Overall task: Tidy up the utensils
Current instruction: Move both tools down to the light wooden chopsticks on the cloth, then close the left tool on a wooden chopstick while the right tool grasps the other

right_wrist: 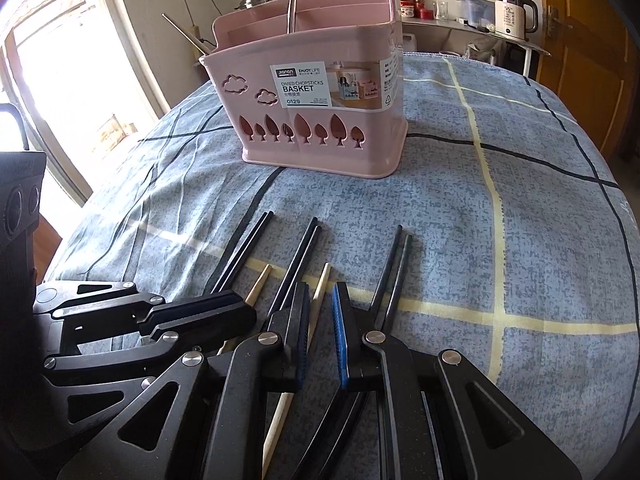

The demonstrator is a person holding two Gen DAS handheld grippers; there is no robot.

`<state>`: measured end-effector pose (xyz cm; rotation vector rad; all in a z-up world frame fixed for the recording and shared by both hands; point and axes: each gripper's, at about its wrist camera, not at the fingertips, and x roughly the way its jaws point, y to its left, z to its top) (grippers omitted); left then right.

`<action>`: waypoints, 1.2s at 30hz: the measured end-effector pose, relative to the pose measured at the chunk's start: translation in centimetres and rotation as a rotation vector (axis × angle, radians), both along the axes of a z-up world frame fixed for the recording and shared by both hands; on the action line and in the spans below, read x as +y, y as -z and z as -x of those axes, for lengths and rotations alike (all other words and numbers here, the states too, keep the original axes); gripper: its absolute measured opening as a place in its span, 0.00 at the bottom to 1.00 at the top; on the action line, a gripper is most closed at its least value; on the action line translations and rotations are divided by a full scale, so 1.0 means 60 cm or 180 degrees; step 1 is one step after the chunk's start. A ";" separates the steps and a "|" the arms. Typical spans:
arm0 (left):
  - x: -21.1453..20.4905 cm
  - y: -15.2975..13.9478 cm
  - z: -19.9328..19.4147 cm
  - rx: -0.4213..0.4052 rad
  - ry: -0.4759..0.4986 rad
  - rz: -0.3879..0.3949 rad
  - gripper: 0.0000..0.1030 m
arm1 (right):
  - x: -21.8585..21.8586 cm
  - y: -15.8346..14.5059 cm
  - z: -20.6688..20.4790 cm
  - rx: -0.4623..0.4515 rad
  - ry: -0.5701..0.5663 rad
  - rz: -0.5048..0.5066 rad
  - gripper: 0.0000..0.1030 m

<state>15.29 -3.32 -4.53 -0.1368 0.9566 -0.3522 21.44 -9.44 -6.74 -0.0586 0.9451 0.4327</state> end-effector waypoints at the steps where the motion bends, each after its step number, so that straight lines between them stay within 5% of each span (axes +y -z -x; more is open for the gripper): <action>1: 0.000 0.001 0.000 0.0000 0.0006 0.0000 0.07 | 0.001 0.000 -0.001 -0.0006 -0.0014 0.0022 0.11; 17: -0.009 -0.012 -0.003 -0.0004 0.0041 -0.0005 0.06 | -0.012 -0.038 0.009 -0.0169 -0.0003 -0.0118 0.07; 36: 0.036 -0.192 0.041 -0.0825 0.0035 0.0337 0.05 | -0.043 -0.203 0.074 -0.1008 0.0105 -0.0503 0.05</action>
